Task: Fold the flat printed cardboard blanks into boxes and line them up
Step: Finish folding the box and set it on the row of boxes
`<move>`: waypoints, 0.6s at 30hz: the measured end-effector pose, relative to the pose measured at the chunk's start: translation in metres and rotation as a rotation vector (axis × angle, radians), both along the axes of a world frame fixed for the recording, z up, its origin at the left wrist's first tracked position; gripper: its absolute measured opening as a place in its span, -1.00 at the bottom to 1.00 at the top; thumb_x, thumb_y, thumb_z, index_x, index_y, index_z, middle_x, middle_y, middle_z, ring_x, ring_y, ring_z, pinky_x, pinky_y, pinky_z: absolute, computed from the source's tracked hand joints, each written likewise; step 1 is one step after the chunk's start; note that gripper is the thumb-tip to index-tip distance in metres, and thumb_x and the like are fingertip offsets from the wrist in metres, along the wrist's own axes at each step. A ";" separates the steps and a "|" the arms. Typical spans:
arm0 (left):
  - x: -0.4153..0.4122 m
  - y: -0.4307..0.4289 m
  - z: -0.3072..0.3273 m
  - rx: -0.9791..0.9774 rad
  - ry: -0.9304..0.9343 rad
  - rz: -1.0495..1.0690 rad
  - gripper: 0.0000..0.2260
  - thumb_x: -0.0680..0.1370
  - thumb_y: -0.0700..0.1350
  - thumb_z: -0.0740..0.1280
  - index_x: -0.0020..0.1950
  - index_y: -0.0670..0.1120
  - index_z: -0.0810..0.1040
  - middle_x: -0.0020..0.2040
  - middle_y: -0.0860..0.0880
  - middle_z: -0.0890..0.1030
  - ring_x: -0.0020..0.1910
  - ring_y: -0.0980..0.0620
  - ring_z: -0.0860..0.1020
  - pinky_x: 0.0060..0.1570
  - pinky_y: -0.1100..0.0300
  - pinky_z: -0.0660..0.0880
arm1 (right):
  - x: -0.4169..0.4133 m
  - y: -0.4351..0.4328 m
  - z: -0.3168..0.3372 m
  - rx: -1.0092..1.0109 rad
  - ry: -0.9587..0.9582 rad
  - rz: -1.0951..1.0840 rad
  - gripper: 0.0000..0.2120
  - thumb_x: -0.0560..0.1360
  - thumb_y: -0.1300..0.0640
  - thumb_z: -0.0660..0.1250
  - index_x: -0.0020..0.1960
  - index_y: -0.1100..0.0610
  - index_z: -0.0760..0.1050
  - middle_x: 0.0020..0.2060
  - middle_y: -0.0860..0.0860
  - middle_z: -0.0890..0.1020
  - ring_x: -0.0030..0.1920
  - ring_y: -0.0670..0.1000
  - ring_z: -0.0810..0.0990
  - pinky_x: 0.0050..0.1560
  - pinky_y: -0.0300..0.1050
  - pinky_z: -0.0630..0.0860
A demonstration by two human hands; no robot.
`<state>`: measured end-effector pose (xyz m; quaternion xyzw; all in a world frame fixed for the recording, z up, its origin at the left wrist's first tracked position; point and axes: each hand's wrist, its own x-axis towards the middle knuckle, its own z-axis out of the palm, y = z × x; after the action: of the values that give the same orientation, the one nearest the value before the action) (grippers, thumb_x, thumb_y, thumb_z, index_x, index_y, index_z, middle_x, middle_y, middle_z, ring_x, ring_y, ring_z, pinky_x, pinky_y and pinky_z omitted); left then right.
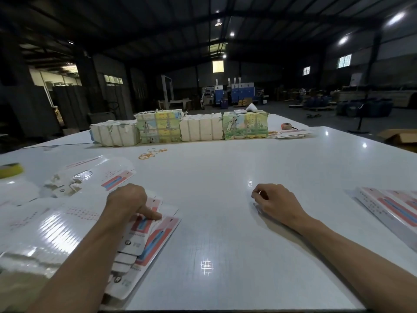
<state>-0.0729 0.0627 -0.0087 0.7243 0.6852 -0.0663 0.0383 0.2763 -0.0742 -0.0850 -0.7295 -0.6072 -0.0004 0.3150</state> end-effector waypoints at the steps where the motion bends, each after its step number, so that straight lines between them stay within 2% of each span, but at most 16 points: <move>1: 0.000 0.002 -0.001 -0.006 -0.004 0.004 -0.16 0.26 0.46 0.54 0.28 -0.11 0.51 0.02 -0.03 0.63 0.03 -0.01 0.60 0.15 0.06 0.57 | 0.000 0.000 0.000 -0.002 0.001 0.005 -0.83 0.61 0.07 0.28 -0.13 -0.10 0.57 -0.37 -0.38 0.59 -0.18 -0.28 0.55 -0.28 -0.18 0.33; 6: -0.003 0.008 0.001 0.034 -0.044 0.001 -0.35 0.31 0.39 0.58 0.05 -0.08 0.48 -0.08 -0.01 0.62 -0.11 0.03 0.59 0.01 0.09 0.57 | 0.000 -0.001 0.001 -0.006 0.013 0.010 -0.82 0.61 0.07 0.27 -0.13 -0.09 0.57 -0.37 -0.36 0.60 -0.17 -0.29 0.55 -0.28 -0.19 0.31; 9: 0.007 0.010 0.015 0.118 -0.191 -0.098 -0.59 0.49 0.16 0.54 0.15 -0.10 0.56 -0.11 -0.03 0.66 -0.15 0.01 0.67 -0.14 0.13 0.60 | 0.000 0.001 0.000 -0.009 0.018 0.011 -0.83 0.61 0.07 0.28 -0.12 -0.08 0.59 -0.36 -0.38 0.59 -0.16 -0.28 0.54 -0.26 -0.18 0.33; 11: 0.023 0.007 0.022 0.069 -0.368 -0.184 -0.71 0.56 0.04 0.48 0.16 -0.10 0.58 -0.15 -0.03 0.70 -0.18 -0.01 0.70 -0.23 0.16 0.59 | 0.000 0.002 0.000 -0.004 0.017 0.015 -0.83 0.61 0.07 0.28 -0.12 -0.08 0.59 -0.37 -0.37 0.60 -0.17 -0.25 0.55 -0.25 -0.15 0.35; 13: 0.046 0.000 0.025 -0.140 -0.738 -0.248 -0.75 0.59 -0.07 0.45 0.21 -0.16 0.59 -0.14 -0.07 0.77 -0.16 -0.08 0.76 -0.21 0.10 0.66 | -0.001 0.002 0.000 0.010 0.029 0.023 -0.83 0.62 0.07 0.28 -0.11 -0.08 0.60 -0.36 -0.26 0.63 -0.19 -0.17 0.57 -0.22 -0.11 0.41; 15: 0.072 -0.014 0.022 -0.456 -1.118 -0.296 -0.70 0.63 -0.13 0.42 0.30 -0.21 0.51 0.01 -0.16 0.77 -0.02 -0.19 0.76 -0.16 -0.01 0.71 | -0.002 0.002 0.001 0.051 0.047 0.033 -0.83 0.62 0.08 0.28 -0.08 -0.06 0.61 -0.34 -0.17 0.63 -0.23 -0.09 0.58 -0.16 -0.06 0.49; 18: 0.114 -0.030 0.007 -0.730 -1.335 -0.375 -0.63 0.63 -0.11 0.40 0.39 -0.21 0.44 0.15 -0.23 0.73 0.09 -0.22 0.73 -0.06 -0.04 0.71 | -0.004 0.000 0.004 0.235 0.075 0.036 -0.87 0.64 0.14 0.33 -0.01 0.03 0.65 -0.38 -0.11 0.61 -0.31 -0.01 0.59 -0.17 0.00 0.56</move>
<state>0.0408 0.0328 -0.0013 0.6563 0.3182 0.1567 0.6660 0.2728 -0.0738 -0.0806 -0.6760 -0.6038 -0.0389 0.4208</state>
